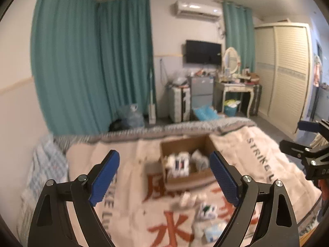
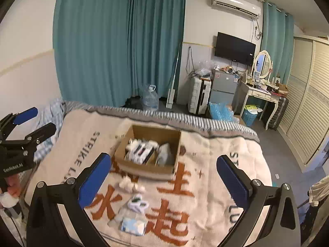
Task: Organize soft objects
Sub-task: 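Move both grippers back toward the remaining items on the blanket, then grasp the blue floral tissue pack with the right gripper while the left grasps a white sock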
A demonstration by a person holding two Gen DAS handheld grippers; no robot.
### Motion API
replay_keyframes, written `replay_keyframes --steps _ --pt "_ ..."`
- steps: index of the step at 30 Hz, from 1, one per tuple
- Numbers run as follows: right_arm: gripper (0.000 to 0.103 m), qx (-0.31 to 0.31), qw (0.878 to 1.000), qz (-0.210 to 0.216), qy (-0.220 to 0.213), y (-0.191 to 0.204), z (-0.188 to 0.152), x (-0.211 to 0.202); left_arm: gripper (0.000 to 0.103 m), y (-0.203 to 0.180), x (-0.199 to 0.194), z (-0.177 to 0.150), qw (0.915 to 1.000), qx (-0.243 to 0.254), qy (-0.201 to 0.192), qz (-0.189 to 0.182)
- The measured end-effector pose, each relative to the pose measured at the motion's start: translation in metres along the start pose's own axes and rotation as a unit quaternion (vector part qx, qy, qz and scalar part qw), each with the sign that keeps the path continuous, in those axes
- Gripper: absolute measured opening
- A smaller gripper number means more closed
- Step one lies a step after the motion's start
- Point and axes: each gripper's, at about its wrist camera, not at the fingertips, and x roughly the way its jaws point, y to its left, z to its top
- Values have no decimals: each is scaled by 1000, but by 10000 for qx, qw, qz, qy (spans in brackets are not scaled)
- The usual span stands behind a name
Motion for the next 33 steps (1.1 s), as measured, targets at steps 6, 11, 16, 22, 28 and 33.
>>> replay_keyframes --steps 6,11,16,22,28,33 --pt "103 98 9981 241 560 20 -82 50 90 14 30 -83 9972 -442 606 34" --pt "103 -87 9898 374 1369 49 -158 122 90 17 66 -144 9921 -580 1106 113" --pt "103 -76 9766 585 2069 67 -211 180 90 12 94 -183 9878 -499 1469 135" --pt "83 -219 9665 495 2509 76 -249 208 90 -3 118 -213 9816 -200 1897 84" --pt "74 -17 9737 431 2235 58 -233 195 89 -30 126 -219 9786 101 2052 -95" --pt "74 297 9803 121 1951 23 -216 180 83 -63 135 -232 9707 206 2330 -558"
